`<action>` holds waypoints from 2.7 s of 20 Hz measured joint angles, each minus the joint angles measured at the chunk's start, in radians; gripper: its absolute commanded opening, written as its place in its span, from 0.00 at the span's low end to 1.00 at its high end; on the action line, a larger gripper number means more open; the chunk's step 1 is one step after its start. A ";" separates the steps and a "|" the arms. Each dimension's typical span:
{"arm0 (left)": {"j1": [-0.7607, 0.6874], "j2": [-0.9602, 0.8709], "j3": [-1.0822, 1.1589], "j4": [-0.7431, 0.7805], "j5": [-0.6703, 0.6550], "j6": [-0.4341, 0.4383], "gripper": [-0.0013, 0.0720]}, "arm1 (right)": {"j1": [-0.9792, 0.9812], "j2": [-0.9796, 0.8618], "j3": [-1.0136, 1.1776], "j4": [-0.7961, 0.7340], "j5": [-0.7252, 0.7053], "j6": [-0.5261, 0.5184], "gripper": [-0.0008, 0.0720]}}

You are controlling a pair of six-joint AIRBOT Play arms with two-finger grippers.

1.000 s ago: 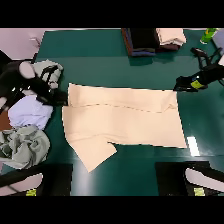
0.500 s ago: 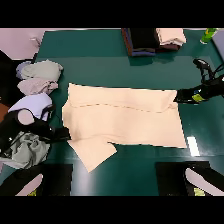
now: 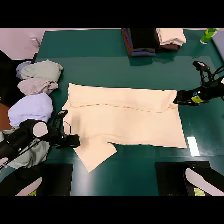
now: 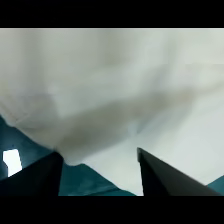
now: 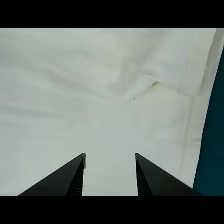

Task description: Fold the shirts.

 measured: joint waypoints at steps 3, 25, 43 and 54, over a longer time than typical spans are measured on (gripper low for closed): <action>-0.024 -0.003 -0.013 -0.013 0.045 -0.018 0.05 | 0.000 0.000 0.000 0.000 0.000 0.003 0.52; -0.040 -0.003 0.090 0.000 0.023 0.064 0.05 | -0.323 0.142 -0.502 -0.107 0.098 -0.029 0.71; -0.040 -0.003 0.090 0.021 -0.060 0.089 0.05 | -0.186 0.175 -0.514 -0.152 0.085 0.003 0.66; -0.040 -0.003 0.090 0.023 -0.057 0.091 0.05 | -0.341 0.104 -0.516 -0.103 0.049 -0.028 0.65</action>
